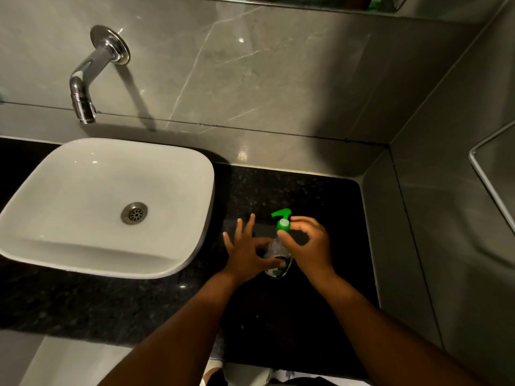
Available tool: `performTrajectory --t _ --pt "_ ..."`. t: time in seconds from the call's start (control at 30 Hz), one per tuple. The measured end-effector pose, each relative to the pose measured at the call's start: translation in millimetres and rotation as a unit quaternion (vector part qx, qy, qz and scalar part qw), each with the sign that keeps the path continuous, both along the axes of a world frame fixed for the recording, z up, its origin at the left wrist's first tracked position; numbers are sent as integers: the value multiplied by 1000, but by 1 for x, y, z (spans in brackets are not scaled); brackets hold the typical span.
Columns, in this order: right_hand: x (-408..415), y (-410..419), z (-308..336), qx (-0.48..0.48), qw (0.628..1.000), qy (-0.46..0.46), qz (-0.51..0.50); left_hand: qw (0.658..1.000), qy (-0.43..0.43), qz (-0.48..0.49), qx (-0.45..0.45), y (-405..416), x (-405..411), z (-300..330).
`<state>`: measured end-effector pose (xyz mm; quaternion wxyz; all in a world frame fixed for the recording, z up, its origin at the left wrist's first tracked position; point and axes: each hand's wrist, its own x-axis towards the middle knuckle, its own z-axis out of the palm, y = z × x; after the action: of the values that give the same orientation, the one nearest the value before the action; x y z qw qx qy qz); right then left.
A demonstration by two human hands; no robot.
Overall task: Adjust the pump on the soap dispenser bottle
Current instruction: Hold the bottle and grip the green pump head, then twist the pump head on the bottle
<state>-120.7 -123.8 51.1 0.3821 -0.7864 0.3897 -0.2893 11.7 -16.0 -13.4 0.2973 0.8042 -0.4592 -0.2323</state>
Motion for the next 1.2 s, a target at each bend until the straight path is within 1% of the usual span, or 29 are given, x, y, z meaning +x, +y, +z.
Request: performTrajectory --t 0.1,0.2,0.27,0.3,0.37,0.4,0.43,0.5,0.63,0.7,0.77,0.87,0.93,1.03,1.07,1.13,1.2 --pt "-4 3 -2 -21 997 61 47 1000 10 11 2 1 2 -3" --pt "-11 6 -6 -10 992 119 35 1000 -19 4 5 1 3 -3" --pt "-15 7 -8 15 990 138 23 1000 -16 9 7 1 2 -3" --pt "-17 6 -7 51 991 123 20 1000 -13 12 9 0 2 -2" --pt "-18 6 -3 157 986 35 40 1000 -14 15 13 -2 0 0" --pt "-17 6 -1 196 978 -11 64 1000 -17 12 15 -2 0 1" --pt "-16 6 1 213 972 -40 87 1000 -20 10 15 -3 -1 2" --pt "-11 5 3 209 972 -50 94 1000 -26 5 15 -4 -2 3" --pt "3 6 3 144 989 -24 -10 999 -46 -6 12 -3 -3 3" --pt "9 11 -1 137 989 -9 -46 998 -56 -3 6 -5 -6 3" --pt "11 16 -8 161 986 -34 -37 999 -50 19 -1 -6 -8 3" --pt "2 12 -15 231 970 -76 29 999 -41 21 8 -4 -4 1" --pt "-3 8 -14 221 972 -70 27 999 -40 19 4 -2 -2 -1" --pt "3 7 -9 145 987 -50 -45 998 -58 5 4 -4 -5 1" --pt "6 8 -7 136 988 -46 -51 998 -58 6 4 -5 -6 2" --pt "10 12 -8 158 985 -59 -36 999 -49 18 12 -6 -7 3" --pt "6 11 -13 206 975 -84 1 999 -42 28 21 -5 -5 2"
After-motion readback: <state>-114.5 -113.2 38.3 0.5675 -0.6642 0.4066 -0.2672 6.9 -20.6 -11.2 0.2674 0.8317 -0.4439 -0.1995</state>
